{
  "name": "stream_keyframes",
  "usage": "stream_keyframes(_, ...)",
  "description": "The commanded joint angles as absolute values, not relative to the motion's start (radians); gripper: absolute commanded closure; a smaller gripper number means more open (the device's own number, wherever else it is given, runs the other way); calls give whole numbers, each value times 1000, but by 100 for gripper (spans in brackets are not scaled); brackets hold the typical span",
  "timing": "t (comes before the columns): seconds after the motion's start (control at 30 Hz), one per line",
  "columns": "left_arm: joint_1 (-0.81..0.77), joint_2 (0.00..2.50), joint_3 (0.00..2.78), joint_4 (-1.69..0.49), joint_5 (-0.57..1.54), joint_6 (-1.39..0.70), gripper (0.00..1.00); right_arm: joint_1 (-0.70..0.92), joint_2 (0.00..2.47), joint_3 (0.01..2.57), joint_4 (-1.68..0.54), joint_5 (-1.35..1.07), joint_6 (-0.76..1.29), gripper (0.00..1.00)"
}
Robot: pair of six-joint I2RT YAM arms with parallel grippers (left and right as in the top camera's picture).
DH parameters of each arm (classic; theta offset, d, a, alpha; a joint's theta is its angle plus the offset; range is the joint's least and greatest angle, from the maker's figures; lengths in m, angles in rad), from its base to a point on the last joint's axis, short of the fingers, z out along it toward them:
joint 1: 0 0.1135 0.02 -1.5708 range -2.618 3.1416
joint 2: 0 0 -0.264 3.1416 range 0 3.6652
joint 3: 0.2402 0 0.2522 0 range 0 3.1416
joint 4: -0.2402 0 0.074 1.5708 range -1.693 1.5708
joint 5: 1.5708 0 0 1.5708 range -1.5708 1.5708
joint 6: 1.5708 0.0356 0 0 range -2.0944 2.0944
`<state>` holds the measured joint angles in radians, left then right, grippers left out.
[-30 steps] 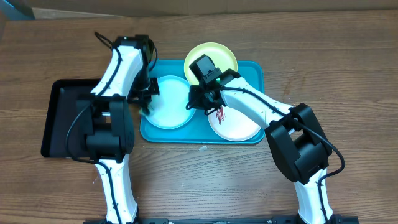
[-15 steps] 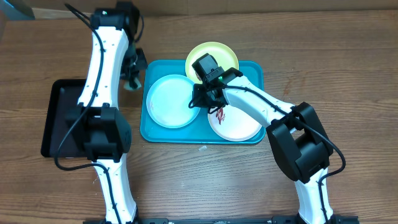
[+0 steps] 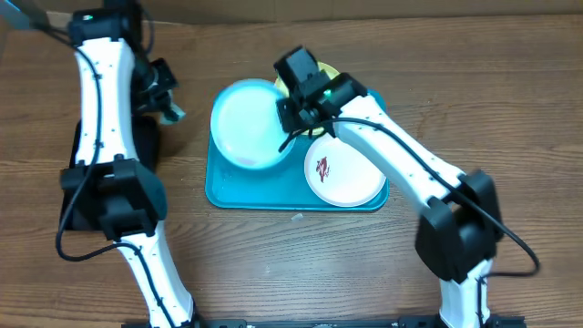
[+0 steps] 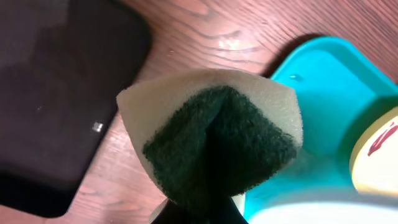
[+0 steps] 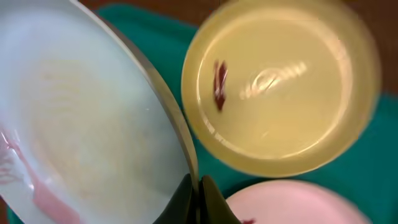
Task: Clean dirty plates on tray and stack at the side
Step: 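Grasp the light-blue plate rim with the right gripper and lift it, then set the light-blue plate on the table right of the tray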
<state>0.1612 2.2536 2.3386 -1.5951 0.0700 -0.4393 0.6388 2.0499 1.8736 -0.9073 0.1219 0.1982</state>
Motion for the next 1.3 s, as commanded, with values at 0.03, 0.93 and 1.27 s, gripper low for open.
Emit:
stream_keyframes(0.03, 214, 2246, 2359, -1608, 141, -449, 96, 707, 1957, 1919, -879, 541, -43, 96)
stream_keyframes(0.93, 234, 2246, 2359, -1612, 139, -396, 96, 973, 1954, 1919, -554, 1163, -806, 96)
stream_keyframes(1.27, 233, 2246, 2358, -1624, 139, -395, 96, 919, 1954, 1919, -777, 823, -321, 96)
